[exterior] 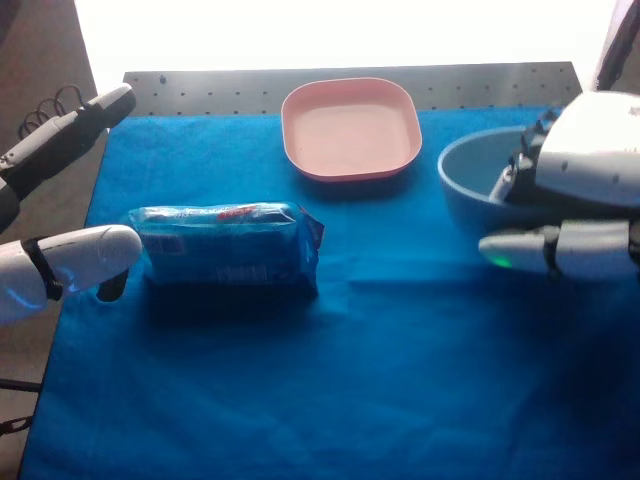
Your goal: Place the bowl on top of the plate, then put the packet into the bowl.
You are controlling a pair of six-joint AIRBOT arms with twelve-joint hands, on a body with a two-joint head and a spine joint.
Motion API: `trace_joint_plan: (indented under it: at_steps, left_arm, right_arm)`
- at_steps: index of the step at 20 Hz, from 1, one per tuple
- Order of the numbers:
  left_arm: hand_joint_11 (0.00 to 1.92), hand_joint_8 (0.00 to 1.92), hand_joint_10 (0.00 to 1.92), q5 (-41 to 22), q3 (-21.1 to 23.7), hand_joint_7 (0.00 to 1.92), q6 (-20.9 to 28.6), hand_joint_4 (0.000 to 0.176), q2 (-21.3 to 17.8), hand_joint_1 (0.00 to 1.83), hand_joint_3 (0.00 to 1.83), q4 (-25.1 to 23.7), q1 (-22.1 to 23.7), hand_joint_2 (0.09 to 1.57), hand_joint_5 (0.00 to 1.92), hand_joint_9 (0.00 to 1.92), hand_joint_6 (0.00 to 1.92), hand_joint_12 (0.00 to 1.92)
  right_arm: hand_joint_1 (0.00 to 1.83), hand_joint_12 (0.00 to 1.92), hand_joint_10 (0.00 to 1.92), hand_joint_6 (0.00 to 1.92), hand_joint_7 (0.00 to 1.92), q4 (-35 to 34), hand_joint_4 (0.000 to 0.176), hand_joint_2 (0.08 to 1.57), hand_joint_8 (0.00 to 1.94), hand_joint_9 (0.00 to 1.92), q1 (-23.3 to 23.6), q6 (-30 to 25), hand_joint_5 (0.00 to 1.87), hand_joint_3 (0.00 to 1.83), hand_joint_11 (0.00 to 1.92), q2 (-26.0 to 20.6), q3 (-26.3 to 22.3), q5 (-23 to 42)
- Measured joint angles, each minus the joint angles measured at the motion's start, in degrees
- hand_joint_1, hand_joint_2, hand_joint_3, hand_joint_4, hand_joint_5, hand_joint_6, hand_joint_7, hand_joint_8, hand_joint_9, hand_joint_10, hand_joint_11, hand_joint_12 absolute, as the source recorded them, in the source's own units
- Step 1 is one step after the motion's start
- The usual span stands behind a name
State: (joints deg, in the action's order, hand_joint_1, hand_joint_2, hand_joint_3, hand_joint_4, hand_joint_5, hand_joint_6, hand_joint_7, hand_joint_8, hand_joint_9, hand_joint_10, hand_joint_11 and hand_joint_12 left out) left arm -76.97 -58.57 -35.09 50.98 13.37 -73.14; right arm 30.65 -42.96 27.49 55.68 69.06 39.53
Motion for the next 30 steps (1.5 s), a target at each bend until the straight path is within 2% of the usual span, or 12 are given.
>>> trace_joint_plan:
  at_steps: [6, 7, 8, 10, 12, 13, 18, 19, 20, 25, 26, 30]
  left_arm:
    - [0.06, 0.00, 0.00, -0.20, 0.00, 0.00, 0.02, 0.166, 0.35, 0.26, 0.00, 0.26, 0.00, 1.08, 0.00, 0.00, 0.00, 0.06]
    - [0.06, 0.00, 0.00, -0.22, 0.00, 0.00, 0.02, 0.164, 0.35, 0.27, 0.00, 0.20, 0.00, 1.08, 0.00, 0.00, 0.00, 0.06]
    - [0.08, 0.00, 0.00, -0.20, 0.00, 0.00, 0.02, 0.141, 0.35, 0.30, 0.00, 0.15, 0.00, 1.08, 0.00, 0.00, 0.00, 0.08]
    - [0.08, 0.00, 0.00, -0.24, 0.00, 0.00, 0.02, 0.150, 0.35, 0.30, 0.00, 0.22, 0.00, 1.08, 0.00, 0.00, 0.00, 0.08]
    - [0.03, 0.00, 0.00, -0.22, 0.00, 0.00, 0.07, 0.157, 0.35, 0.32, 0.00, 0.22, 0.00, 1.09, 0.00, 0.00, 0.00, 0.06]
    - [0.05, 0.00, 0.00, -0.22, 0.00, 0.00, 0.15, 0.146, 0.35, 0.32, 0.00, 0.20, 0.00, 1.08, 0.00, 0.00, 0.00, 0.07]
    - [0.07, 0.00, 0.00, -0.20, -0.24, 0.00, 0.24, 0.149, 0.35, 0.33, 0.00, 0.26, 0.00, 1.08, 0.00, 0.00, 0.00, 0.08]
    - [0.09, 0.00, 0.00, -0.20, -0.24, 0.00, 0.26, 0.164, 0.35, 0.30, 0.00, 0.22, 0.00, 1.08, 0.00, 0.00, 0.00, 0.09]
    - [0.10, 0.00, 0.00, -0.22, -0.26, 0.00, 0.35, 0.154, 0.35, 0.29, 0.00, 0.24, 0.00, 1.08, 0.00, 0.00, 0.00, 0.10]
    - [0.01, 0.00, 0.00, -0.07, -0.85, 0.00, 0.46, 0.151, 0.70, 0.29, 0.00, 0.07, 0.00, 1.08, 0.00, 0.00, 0.00, 0.07]
    - [0.00, 0.00, 0.00, 0.02, -0.94, 0.00, 0.61, 0.165, 0.72, 0.27, 0.00, -0.07, 0.00, 1.08, 0.00, 0.00, 0.00, 0.07]
    - [0.01, 0.00, 0.00, -0.02, -1.42, 0.00, 0.72, 0.172, 0.76, 0.31, 0.00, -0.28, 0.17, 1.08, 0.00, 0.00, 0.00, 0.08]
  right_arm:
    - [0.50, 1.92, 1.92, 1.92, 1.53, -0.52, 0.176, 1.57, 1.94, 1.66, 2.36, 0.31, 1.14, 0.02, 1.66, 0.02, 1.60, -0.39]
    - [0.48, 1.92, 1.92, 1.92, 1.53, -0.61, 0.176, 1.57, 1.94, 1.66, 2.97, 0.81, 1.14, 0.03, 1.66, 0.04, 1.66, -0.52]
    - [0.51, 1.92, 1.92, 1.92, 1.56, -0.81, 0.176, 1.57, 1.94, 1.69, 4.00, 1.33, 1.19, 0.02, 1.69, 0.28, 1.99, -0.31]
    - [0.52, 1.92, 1.92, 1.92, 1.57, -0.98, 0.176, 1.57, 1.94, 1.70, 5.49, 1.51, 1.19, 0.03, 1.70, 1.53, 3.17, 0.09]
    - [0.75, 1.92, 1.92, 1.92, 1.56, -1.07, 0.176, 1.54, 1.94, 1.69, 6.62, 1.55, 1.17, 0.00, 1.69, 3.54, 4.66, -0.07]
    - [0.72, 1.92, 1.92, 1.92, 1.56, -1.27, 0.176, 1.54, 1.94, 1.70, 6.78, 1.55, 1.19, 0.00, 1.69, 4.48, 5.35, 0.07]
    - [0.61, 1.92, 1.92, 1.92, 1.54, -2.32, 0.176, 1.57, 1.94, 1.67, 9.70, 1.62, 1.17, 0.01, 1.64, 9.60, 9.99, -0.59]
    - [0.70, 1.92, 1.92, 1.92, 1.52, -2.29, 0.166, 1.57, 1.94, 1.64, 10.34, 1.70, 1.12, 0.03, 1.61, 11.08, 11.17, -0.87]
    - [0.83, 1.92, 1.92, 1.92, 1.50, -2.32, 0.007, 1.56, 1.94, 1.63, 10.73, 1.70, 1.04, 0.01, 1.61, 12.15, 11.96, -1.03]
    - [0.76, 1.92, 1.92, 1.92, 1.45, -2.45, 0.000, 1.56, 1.94, 1.60, 13.20, 1.70, 0.98, 0.00, 1.60, 17.97, 16.65, -3.41]
    - [0.63, 1.92, 1.92, 1.92, 1.37, -2.51, 0.000, 1.57, 1.94, 1.48, 13.44, 1.70, 0.95, 0.04, 1.42, 19.50, 17.84, -4.00]
    - [0.45, 1.92, 1.92, 1.82, 1.31, -2.99, 0.000, 1.57, 1.94, 1.46, 13.44, 1.68, 0.97, 0.03, 1.41, 23.21, 20.48, -5.88]
